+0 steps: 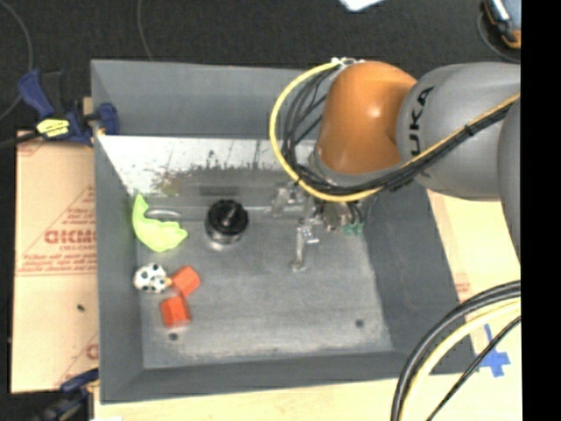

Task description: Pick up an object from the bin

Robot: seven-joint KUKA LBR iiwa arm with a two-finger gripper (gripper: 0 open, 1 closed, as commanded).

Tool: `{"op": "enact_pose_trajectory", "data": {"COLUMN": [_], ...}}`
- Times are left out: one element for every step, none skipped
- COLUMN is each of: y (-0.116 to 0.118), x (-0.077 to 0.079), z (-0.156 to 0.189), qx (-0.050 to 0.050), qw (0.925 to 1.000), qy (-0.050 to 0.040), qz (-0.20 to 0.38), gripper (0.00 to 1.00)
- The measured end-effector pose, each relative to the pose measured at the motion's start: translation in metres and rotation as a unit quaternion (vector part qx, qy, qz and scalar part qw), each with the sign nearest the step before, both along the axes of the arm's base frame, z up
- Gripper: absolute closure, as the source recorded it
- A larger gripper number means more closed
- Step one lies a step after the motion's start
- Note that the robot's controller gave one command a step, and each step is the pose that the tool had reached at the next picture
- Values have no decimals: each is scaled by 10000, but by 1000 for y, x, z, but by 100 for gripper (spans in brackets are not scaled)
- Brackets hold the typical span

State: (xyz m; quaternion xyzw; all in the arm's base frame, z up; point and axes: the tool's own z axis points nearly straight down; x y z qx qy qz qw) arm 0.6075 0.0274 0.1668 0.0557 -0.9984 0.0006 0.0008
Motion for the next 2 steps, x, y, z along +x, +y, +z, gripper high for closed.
{"op": "enact_pose_trajectory", "data": {"y": [11,54], "x": [13,11], "z": [-14,-50], "qx": [6,10], "qw": [9998,9997], "qy": [-54,1], "qz": [194,248], "gripper": [0,0]}}
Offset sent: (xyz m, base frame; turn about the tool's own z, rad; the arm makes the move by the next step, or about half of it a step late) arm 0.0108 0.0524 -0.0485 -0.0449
